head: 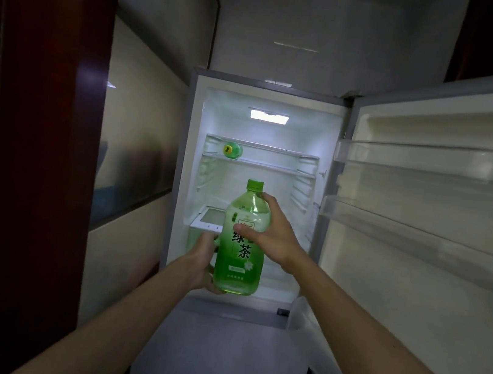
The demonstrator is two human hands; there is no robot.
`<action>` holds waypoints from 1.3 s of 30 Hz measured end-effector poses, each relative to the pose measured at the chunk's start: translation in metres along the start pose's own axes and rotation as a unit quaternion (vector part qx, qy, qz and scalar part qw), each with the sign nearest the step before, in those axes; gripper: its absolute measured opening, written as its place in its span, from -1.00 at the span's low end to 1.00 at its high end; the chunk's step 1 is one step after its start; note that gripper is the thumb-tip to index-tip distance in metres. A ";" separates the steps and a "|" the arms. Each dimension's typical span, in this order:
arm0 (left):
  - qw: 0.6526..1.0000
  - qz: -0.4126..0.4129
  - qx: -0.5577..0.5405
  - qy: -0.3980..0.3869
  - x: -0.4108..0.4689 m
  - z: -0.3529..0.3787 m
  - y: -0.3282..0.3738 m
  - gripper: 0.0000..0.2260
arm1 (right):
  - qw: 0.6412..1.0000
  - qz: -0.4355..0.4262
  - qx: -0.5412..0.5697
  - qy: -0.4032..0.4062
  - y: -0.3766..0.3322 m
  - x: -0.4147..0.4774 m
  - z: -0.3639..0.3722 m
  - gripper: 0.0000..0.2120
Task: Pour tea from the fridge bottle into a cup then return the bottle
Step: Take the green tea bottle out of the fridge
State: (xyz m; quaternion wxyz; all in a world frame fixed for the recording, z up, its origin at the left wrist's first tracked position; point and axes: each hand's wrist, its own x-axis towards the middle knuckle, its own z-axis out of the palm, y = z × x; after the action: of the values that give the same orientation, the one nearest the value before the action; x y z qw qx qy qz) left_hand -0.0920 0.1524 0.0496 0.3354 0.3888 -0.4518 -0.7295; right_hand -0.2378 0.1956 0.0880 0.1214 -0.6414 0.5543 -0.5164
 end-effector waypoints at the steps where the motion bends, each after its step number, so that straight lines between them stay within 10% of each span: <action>1: 1.000 0.002 0.003 -0.003 -0.009 0.000 -0.002 -0.59 | 1.000 0.000 -0.001 0.002 -0.006 -0.009 -0.002 -0.22; 39: 0.999 -0.005 0.045 -0.011 -0.340 0.058 -0.130 -0.71 | 0.999 0.042 -0.007 0.020 -0.168 -0.316 -0.060 -0.12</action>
State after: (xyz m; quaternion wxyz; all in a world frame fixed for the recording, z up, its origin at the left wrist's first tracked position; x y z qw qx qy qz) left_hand 0.0009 0.5091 0.0368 0.3090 0.3975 -0.4858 -0.7145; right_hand -0.1407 0.5443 0.0700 0.1277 -0.6075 0.5869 -0.5198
